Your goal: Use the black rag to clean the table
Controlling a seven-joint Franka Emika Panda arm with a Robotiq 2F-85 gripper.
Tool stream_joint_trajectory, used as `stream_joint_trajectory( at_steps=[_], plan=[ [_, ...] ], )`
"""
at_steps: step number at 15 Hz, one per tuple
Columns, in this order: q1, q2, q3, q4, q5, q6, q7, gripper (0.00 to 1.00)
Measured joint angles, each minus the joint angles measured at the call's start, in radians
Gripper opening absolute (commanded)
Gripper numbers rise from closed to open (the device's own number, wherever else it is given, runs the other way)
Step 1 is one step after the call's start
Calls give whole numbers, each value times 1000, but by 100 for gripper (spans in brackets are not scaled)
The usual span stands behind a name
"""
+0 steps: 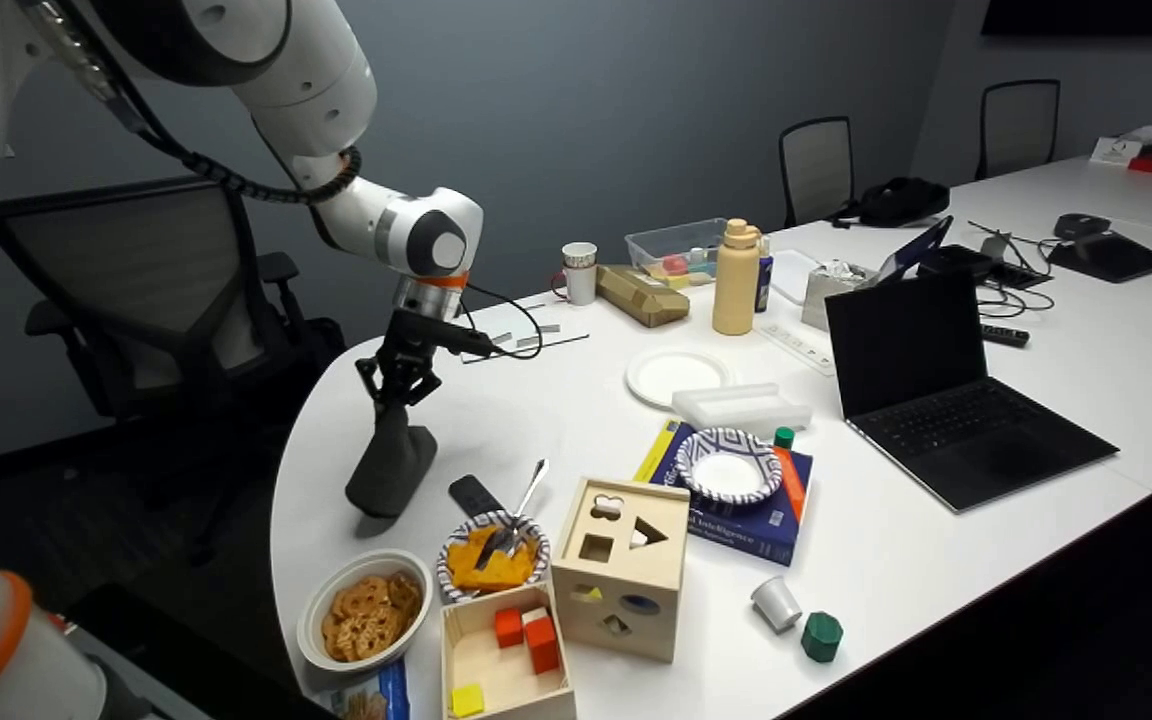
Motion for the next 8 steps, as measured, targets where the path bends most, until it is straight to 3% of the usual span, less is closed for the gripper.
stream_joint_trajectory(
  at_steps=[8],
  plan=[
    [19, -30, -75, -149, 51, 4, 42, 3]
  ],
)
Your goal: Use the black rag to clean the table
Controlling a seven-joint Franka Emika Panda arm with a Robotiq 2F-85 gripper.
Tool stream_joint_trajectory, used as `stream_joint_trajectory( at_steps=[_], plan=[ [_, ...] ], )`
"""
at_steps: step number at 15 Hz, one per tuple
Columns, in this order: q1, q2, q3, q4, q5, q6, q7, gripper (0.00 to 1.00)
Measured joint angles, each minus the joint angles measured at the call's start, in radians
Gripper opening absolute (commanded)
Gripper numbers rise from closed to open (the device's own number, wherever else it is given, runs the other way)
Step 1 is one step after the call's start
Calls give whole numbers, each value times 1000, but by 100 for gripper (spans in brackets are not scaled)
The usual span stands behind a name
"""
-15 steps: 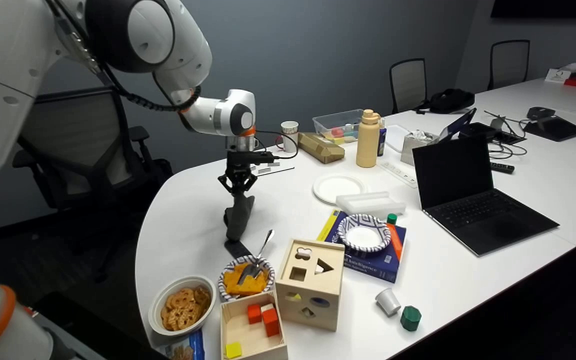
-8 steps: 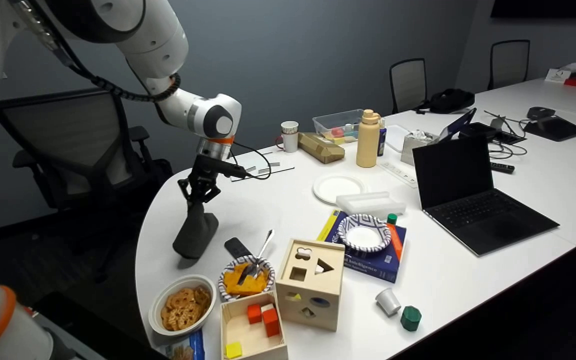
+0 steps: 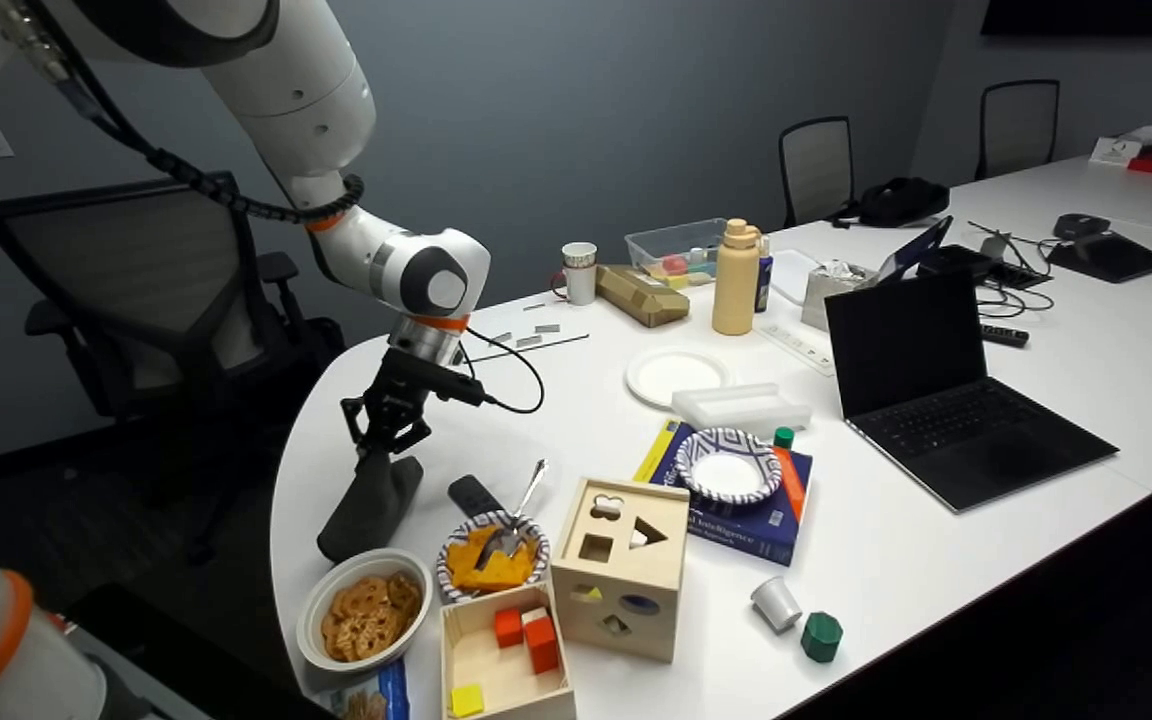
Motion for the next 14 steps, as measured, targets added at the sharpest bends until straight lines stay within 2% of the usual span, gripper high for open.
stream_joint_trajectory(
  at_steps=[1, 2, 3, 11, 12, 14],
  plan=[
    [6, 0, -5, -6, -1, 0, 8, 29],
    [12, 0, -8, -12, -1, 0, 14, 29],
    [18, 0, -12, -16, -2, 0, 19, 33],
    [33, -14, -14, -29, -3, 0, 26, 95],
    [34, -18, -14, -29, -5, 0, 26, 100],
    [38, -27, -14, -29, -10, 0, 26, 100]
  ],
)
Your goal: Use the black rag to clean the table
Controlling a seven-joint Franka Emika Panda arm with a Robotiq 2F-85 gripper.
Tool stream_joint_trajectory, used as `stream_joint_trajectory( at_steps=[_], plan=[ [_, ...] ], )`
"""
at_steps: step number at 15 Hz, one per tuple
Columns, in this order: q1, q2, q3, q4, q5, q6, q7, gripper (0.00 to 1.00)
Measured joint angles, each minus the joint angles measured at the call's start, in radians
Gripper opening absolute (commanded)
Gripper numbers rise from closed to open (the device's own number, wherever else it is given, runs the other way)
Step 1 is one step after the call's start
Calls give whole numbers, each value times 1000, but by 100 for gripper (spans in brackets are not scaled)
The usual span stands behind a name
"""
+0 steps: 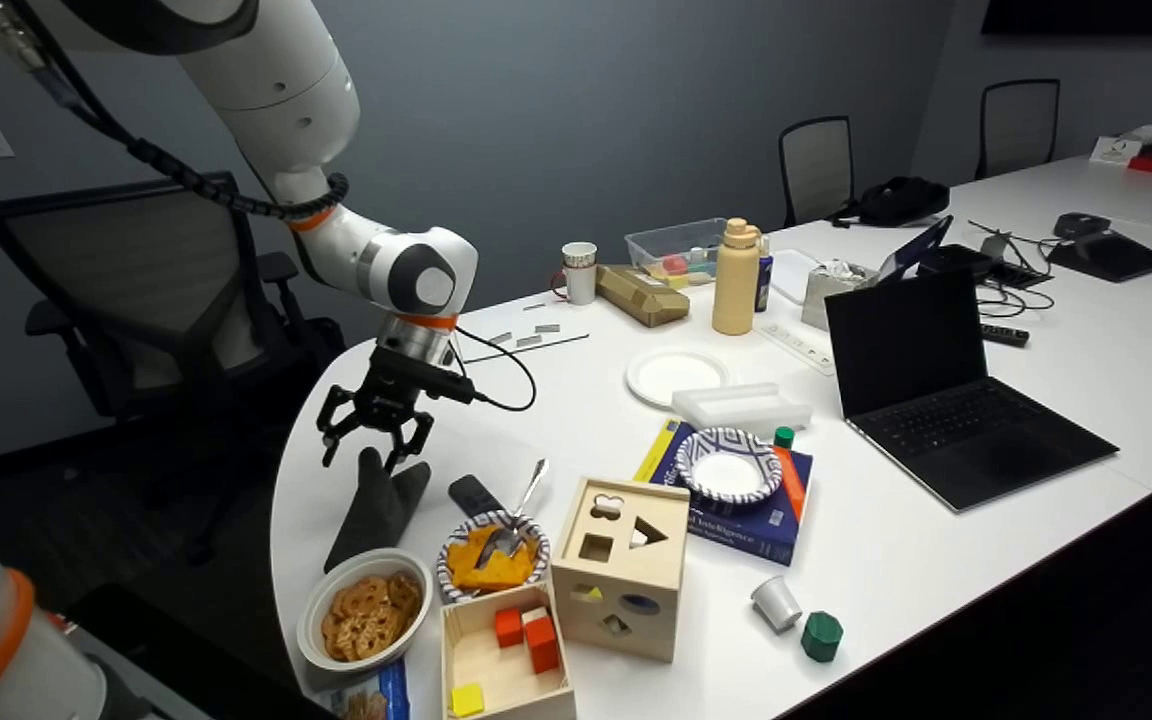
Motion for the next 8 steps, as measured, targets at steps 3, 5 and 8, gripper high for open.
stream_joint_trajectory(
  at_steps=[3, 5, 8],
  plan=[
    [15, -23, -3, 0, -33, 1, 11, 100],
    [30, -54, -4, 0, -76, 1, 33, 100],
    [63, -132, -3, -10, -148, 12, 68, 100]
  ],
)
